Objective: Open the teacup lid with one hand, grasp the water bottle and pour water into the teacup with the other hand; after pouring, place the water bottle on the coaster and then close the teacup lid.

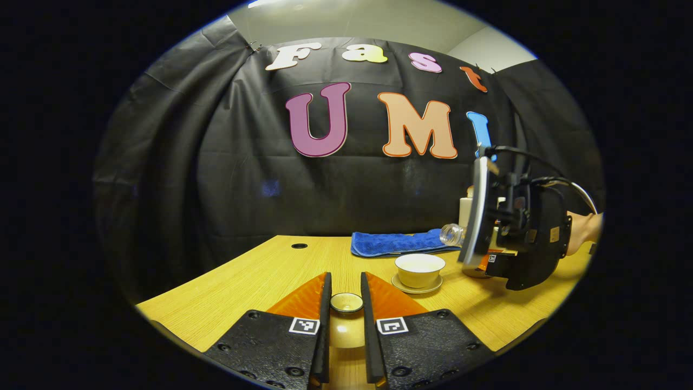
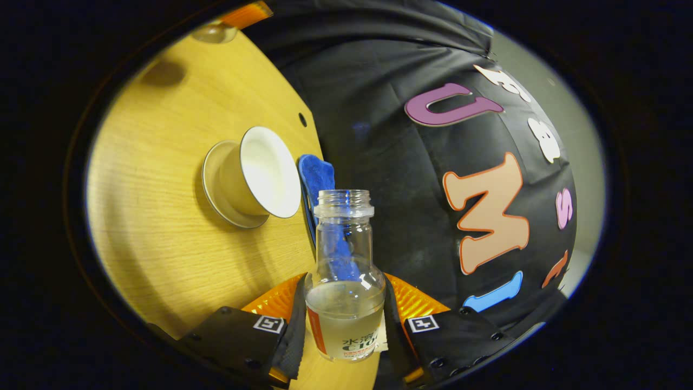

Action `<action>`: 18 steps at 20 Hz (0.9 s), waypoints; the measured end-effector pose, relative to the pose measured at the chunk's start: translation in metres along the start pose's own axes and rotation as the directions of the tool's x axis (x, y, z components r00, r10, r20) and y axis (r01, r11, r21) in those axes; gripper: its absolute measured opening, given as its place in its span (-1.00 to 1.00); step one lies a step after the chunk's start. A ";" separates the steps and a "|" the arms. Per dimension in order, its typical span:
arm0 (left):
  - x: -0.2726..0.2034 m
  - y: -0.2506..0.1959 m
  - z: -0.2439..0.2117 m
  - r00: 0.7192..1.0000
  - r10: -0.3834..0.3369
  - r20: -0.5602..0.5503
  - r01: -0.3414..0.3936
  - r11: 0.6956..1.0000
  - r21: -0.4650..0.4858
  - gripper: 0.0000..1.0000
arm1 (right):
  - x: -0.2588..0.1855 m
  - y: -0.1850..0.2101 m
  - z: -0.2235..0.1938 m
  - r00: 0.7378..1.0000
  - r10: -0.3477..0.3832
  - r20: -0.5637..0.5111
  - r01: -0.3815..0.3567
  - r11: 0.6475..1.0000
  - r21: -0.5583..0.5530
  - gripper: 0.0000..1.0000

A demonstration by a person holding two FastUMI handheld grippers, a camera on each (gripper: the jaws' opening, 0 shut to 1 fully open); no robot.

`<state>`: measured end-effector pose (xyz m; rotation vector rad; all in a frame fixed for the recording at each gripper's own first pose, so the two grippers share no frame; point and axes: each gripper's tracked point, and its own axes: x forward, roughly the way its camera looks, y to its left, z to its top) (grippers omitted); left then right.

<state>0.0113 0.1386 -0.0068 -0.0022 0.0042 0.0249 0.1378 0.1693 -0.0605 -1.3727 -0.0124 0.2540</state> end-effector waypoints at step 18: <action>-0.001 0.010 0.000 1.000 0.006 0.001 -0.006 1.000 -0.003 -0.53 | -0.005 0.015 0.027 0.999 -0.026 0.030 0.037 0.895 -0.445 0.35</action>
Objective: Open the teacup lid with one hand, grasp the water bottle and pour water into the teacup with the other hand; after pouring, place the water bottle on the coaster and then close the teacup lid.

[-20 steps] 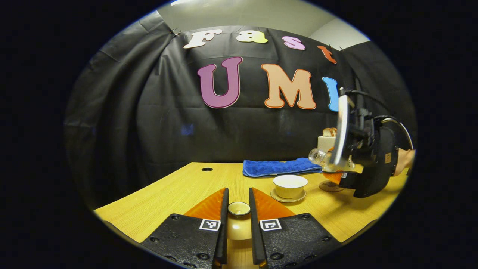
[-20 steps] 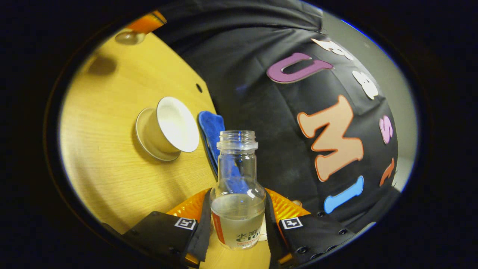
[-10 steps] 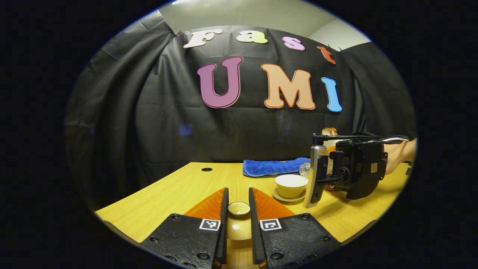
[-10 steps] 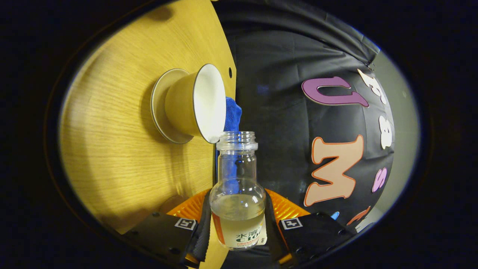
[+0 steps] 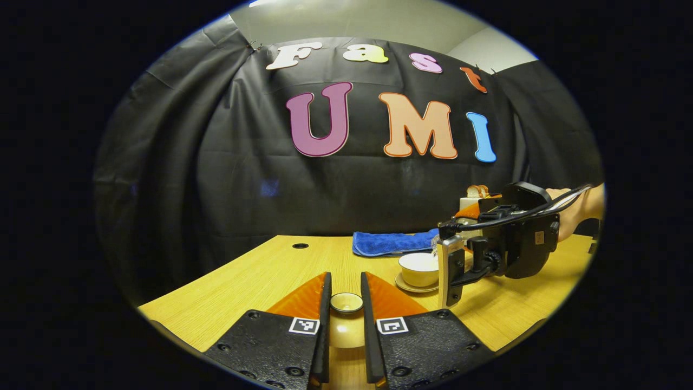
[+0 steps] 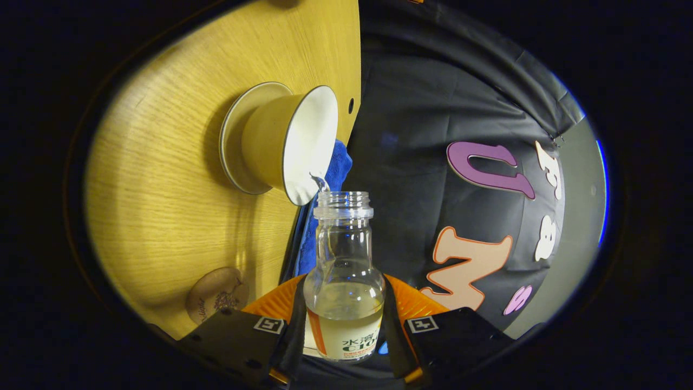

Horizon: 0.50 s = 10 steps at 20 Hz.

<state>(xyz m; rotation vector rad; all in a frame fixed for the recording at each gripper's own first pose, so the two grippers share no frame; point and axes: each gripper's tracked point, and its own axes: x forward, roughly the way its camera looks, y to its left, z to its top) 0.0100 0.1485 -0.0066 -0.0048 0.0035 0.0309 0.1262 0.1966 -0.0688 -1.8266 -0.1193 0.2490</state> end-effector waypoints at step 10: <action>0.001 0.000 -0.002 1.000 0.001 0.001 -0.001 1.000 0.000 -0.53 | -0.005 -0.015 0.016 0.998 -0.040 0.040 0.045 0.990 -0.135 0.33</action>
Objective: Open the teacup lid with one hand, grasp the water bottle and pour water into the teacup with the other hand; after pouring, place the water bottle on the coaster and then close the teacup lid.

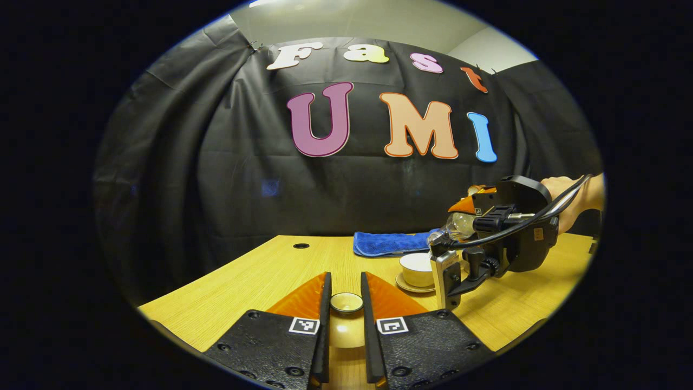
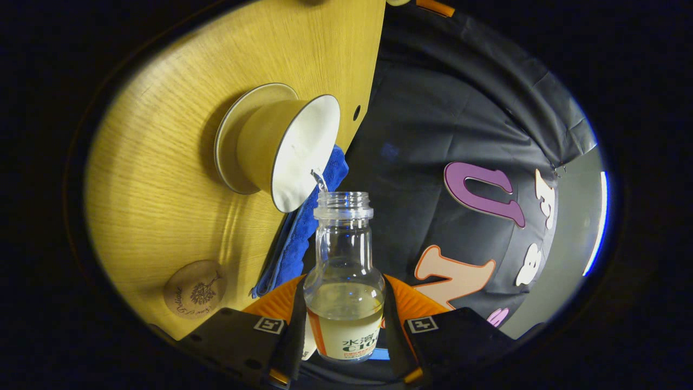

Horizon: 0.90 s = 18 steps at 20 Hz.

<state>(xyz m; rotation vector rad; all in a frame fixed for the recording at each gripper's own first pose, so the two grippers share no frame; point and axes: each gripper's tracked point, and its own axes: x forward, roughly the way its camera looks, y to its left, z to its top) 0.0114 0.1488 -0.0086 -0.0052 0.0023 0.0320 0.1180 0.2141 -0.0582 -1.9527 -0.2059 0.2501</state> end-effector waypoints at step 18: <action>0.000 0.001 0.001 1.000 -0.001 0.001 0.001 1.000 0.000 -0.53 | 0.002 -0.010 0.003 0.997 -0.058 0.053 0.065 0.985 -0.158 0.32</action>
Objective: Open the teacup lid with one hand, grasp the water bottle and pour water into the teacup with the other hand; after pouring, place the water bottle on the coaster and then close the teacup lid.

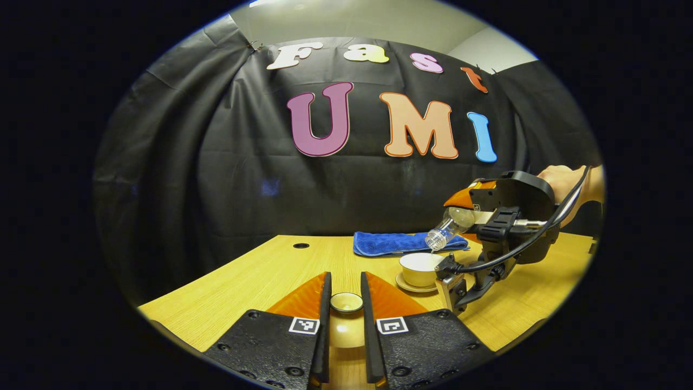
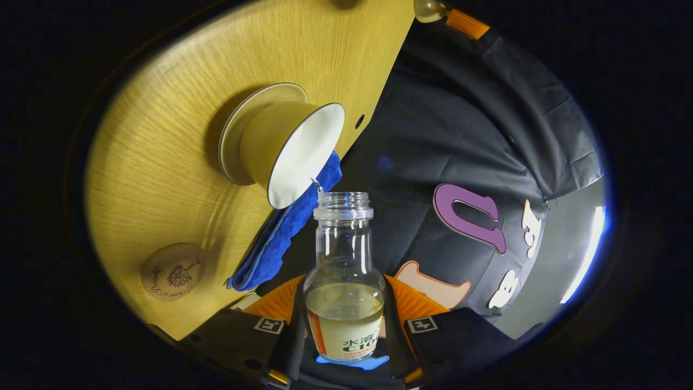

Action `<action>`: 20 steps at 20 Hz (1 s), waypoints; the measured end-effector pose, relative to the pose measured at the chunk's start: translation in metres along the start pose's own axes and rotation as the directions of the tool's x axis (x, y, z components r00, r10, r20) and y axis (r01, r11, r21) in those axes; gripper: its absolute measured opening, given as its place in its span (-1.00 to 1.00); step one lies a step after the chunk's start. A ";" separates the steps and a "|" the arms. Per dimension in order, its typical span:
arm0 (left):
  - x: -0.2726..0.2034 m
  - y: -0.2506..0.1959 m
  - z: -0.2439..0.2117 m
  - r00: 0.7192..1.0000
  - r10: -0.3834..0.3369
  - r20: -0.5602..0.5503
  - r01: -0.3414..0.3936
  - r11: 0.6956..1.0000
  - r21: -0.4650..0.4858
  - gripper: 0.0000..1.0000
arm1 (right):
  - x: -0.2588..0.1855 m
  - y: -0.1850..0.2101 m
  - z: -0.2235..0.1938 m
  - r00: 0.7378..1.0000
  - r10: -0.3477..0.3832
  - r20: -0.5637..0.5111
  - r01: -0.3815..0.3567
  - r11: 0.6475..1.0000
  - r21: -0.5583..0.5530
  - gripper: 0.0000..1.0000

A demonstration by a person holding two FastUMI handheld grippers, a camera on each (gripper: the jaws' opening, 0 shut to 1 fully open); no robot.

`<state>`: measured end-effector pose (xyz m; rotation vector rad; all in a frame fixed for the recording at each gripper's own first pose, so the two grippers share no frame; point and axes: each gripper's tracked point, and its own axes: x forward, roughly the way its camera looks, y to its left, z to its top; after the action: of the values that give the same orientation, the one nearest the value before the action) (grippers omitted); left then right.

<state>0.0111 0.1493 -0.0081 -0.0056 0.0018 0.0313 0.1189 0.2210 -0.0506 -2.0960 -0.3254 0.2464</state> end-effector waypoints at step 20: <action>0.000 0.001 0.000 1.000 0.003 0.000 -0.003 1.000 0.001 -0.48 | -0.004 0.019 0.007 0.994 0.104 0.031 -0.109 0.960 0.259 0.37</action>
<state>0.0110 0.1498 -0.0082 -0.0047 0.0021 0.0344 0.1158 0.2157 -0.0700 -1.8542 -0.1792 0.3525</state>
